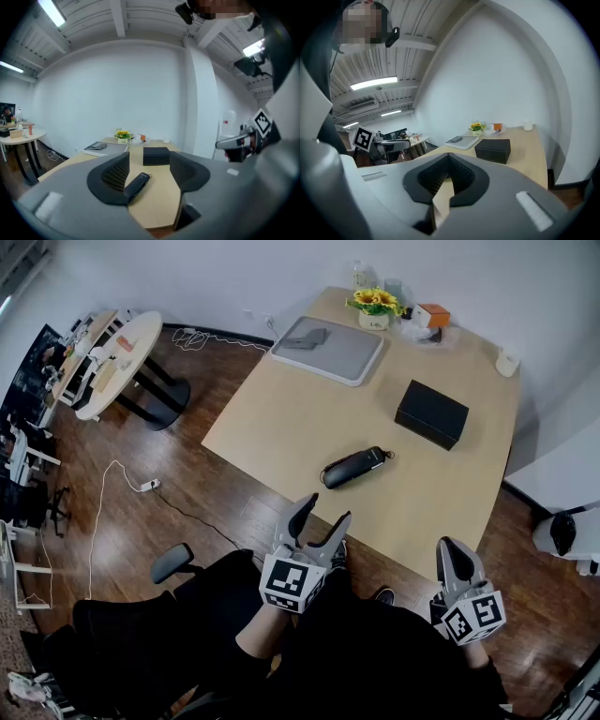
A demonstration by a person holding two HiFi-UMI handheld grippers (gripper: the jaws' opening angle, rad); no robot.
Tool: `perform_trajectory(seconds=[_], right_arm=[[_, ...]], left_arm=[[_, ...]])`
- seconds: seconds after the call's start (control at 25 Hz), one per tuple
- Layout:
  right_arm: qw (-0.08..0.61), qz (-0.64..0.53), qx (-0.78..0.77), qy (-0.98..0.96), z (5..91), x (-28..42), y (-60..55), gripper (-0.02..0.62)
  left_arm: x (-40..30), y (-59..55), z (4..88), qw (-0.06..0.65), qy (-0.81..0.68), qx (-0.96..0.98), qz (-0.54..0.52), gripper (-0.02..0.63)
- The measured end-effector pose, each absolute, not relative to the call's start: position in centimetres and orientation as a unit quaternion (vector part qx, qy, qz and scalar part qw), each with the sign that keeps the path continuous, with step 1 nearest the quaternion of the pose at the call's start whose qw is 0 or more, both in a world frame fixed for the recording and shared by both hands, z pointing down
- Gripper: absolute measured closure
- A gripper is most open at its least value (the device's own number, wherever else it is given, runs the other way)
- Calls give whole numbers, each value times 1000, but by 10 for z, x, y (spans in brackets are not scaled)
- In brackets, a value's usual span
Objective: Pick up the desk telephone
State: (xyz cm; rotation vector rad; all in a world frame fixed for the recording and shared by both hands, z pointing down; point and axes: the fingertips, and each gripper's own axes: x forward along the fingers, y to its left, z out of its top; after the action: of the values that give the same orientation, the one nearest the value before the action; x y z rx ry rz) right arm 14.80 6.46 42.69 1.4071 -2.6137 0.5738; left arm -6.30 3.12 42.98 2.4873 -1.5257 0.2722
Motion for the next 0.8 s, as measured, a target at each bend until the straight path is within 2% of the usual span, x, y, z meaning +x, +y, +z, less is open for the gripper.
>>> perform_trajectory(seconds=[0.12,0.24,0.56,0.8], right_arm=[[60,183,488,-851,420,126,33,595],[64,185,509,-838,418,108,11,595],[84,211,552,-802,426,103,-10,595],[73,220,543,-807,433,105,-26,595]], left_arm=[[-94,-16,462,89,-495,850,159,321],[-107,-61,506,93,-447,861,227,314],[-67,-111,637,101,-271,866,408,310],[-57,-111,691,107,-222,831,500,301]])
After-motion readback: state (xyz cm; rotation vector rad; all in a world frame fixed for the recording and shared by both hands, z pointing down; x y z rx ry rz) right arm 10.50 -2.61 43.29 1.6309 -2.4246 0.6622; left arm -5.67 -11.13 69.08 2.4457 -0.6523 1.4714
